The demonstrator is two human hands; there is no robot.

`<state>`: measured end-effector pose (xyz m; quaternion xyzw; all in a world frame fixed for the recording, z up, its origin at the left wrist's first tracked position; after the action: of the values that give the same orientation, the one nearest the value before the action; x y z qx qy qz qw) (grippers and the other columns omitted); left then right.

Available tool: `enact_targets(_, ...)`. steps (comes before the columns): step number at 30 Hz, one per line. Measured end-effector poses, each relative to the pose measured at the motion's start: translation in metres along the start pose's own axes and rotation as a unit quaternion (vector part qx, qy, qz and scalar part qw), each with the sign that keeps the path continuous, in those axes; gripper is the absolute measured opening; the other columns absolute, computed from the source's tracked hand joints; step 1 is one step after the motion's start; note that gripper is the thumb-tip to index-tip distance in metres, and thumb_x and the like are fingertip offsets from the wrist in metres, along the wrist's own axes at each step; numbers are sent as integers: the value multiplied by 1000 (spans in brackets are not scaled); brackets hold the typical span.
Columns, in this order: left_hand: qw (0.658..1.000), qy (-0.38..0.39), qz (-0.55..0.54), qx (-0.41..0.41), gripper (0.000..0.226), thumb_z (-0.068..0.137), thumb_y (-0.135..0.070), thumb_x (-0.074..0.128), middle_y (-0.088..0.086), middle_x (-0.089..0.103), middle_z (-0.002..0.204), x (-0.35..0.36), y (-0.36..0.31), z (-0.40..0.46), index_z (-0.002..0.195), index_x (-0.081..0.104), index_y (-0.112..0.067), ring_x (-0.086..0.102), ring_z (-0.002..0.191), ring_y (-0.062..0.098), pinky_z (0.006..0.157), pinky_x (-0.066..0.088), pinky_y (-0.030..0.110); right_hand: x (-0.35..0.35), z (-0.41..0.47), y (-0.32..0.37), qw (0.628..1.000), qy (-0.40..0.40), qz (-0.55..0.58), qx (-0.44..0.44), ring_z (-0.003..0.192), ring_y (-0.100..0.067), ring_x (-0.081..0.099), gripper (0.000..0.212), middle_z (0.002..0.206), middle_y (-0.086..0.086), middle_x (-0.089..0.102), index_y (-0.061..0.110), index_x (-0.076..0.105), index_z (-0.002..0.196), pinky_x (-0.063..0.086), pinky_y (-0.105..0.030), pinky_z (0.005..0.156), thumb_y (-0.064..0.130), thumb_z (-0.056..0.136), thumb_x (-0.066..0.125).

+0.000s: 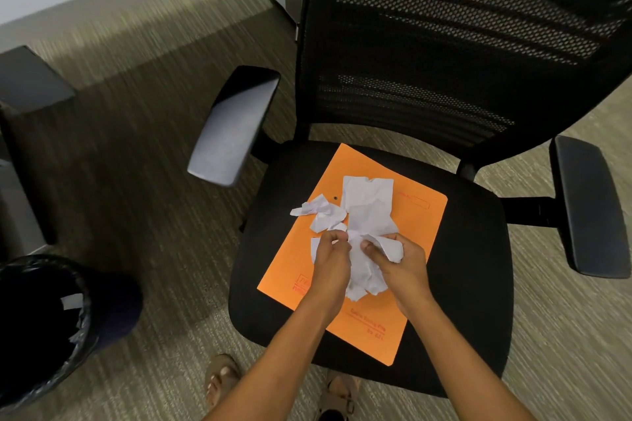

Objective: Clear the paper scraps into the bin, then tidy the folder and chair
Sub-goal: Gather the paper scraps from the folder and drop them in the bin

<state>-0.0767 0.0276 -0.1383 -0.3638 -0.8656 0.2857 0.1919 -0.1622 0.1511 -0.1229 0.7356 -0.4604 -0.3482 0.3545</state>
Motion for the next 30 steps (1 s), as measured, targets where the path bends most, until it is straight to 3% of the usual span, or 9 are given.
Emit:
enact_targets(4,997,25,71,16,23,101,-12,38,8,64,105,3,-8,3,101,58,-24,63,91,18,67,49,26,-2,12,-6,1000,17,-8,5,87,-18,72,15,84,8,76,23,74,78,60,-31,71,11,83,81)
enact_targets(8,961,48,234,141,16,97,-6,47,1,63,77,6,-43,5,100,58,-17,58,56,1,48,42,20,-15,19,-17,998,15,41,38,85,-25,70,26,81,-1,72,17,71,69,59,-39,77,-3,86,72)
enact_targets(12,916,16,335,221,8,95,-3,55,21,72,88,-2,-78,14,99,59,-8,70,80,36,71,57,56,-26,25,-27,993,19,77,84,76,-20,71,16,78,-3,72,7,67,75,59,-31,64,-4,87,70)
enact_targets(14,869,-42,396,294,11,91,-6,63,10,69,89,-11,-103,15,100,59,-10,69,79,27,67,59,49,-26,28,-28,992,35,71,99,72,-21,69,17,76,-5,69,8,63,75,59,-35,66,-3,88,70)
enact_targets(16,812,-85,467,339,38,81,-21,76,5,64,108,-18,-121,18,114,56,-17,62,100,22,77,59,40,-25,31,-27,991,48,72,103,69,-18,71,18,74,-2,71,9,62,76,60,-32,63,-2,89,68)
enact_targets(19,721,-32,644,255,110,66,-56,83,9,17,162,-12,-107,42,153,18,-36,17,147,35,113,34,55,-29,35,-28,990,54,81,98,65,-9,71,25,69,6,70,13,62,70,57,-22,55,-4,86,71)
enact_targets(21,665,54,720,191,131,63,-68,81,6,-18,166,0,-78,51,152,-13,-48,-12,152,42,120,13,61,-33,37,-30,991,48,82,96,65,-8,71,30,70,6,71,16,63,64,57,-22,56,-5,83,74)
enact_targets(26,549,97,812,171,116,79,-55,76,11,-32,162,15,-25,44,154,-11,-44,-32,144,48,118,-6,67,-48,37,-42,992,24,73,104,65,-7,71,26,70,5,71,14,66,63,57,-23,55,-2,79,80)
enact_targets(30,555,90,810,166,93,89,-26,74,15,-18,165,21,-16,33,156,12,-36,-15,151,46,122,15,57,-60,38,-48,994,13,44,100,64,-6,68,30,69,7,70,17,67,60,59,-24,58,-2,77,82)
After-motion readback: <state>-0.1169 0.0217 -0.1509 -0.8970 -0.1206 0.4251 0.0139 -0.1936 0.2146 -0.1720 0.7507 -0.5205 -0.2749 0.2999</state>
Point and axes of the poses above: each hand's wrist, its own z-axis towards the middle knuckle, its own x-axis out of the palm, y = z × x, the point moved 9 cm from there along z, towards the middle knuckle
